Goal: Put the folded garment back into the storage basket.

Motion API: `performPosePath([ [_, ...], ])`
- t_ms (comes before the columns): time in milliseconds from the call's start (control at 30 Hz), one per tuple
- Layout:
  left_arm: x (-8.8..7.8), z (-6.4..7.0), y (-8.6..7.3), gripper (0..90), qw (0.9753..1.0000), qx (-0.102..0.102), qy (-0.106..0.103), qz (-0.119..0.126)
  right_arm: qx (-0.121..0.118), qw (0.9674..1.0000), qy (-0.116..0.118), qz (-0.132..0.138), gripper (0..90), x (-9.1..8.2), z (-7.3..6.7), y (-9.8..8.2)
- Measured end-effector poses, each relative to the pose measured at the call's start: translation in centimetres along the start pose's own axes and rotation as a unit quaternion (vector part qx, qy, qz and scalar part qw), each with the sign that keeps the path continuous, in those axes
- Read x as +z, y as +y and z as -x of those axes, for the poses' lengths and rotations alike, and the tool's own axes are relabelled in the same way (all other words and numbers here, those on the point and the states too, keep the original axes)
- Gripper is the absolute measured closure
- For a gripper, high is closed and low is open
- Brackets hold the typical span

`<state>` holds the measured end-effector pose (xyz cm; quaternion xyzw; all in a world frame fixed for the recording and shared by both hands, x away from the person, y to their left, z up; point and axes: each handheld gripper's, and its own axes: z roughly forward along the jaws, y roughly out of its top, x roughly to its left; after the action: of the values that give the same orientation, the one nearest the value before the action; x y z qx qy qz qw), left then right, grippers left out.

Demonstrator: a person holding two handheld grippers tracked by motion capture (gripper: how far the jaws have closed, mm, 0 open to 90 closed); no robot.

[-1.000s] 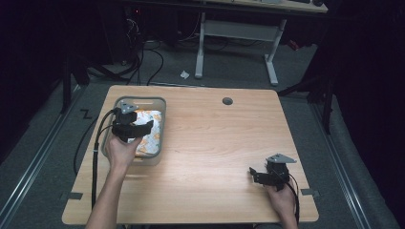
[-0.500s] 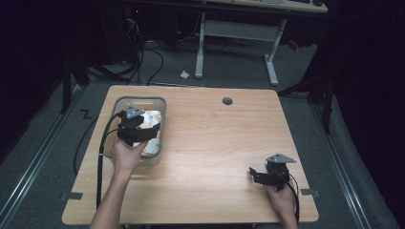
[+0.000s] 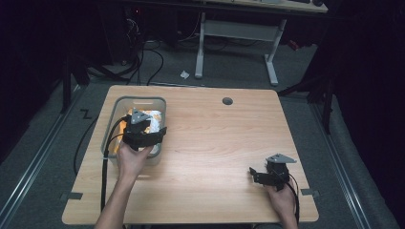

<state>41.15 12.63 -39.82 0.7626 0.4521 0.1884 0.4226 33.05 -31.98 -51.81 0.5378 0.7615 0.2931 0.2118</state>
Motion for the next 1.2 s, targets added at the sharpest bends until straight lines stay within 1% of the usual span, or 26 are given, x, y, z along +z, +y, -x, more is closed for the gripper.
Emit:
performPosePath([
  [133,0.0,0.4,-0.2,33.4,1.0,0.001,-0.004,0.0,0.0,1.0,0.0,0.0,16.5,0.0,0.0,0.0],
  [333,0.0,1.2,-0.4,33.2,0.9999,0.01,-0.006,0.002,0.0,1.0,0.0,0.0,16.5,0.0,0.0,0.0],
  [667,0.0,2.3,-0.6,33.0,0.9996,0.015,-0.023,0.006,0.0,1.0,0.0,0.0,16.5,0.0,0.0,0.0],
  [867,-0.1,3.3,-0.8,33.0,0.9994,0.022,-0.025,0.014,0.0,1.0,0.0,0.0,16.5,0.0,0.0,0.0],
  [1200,0.2,4.3,-1.1,33.1,0.9987,0.027,-0.04,0.012,0.0,1.0,0.0,0.0,16.5,0.0,0.0,0.0],
])
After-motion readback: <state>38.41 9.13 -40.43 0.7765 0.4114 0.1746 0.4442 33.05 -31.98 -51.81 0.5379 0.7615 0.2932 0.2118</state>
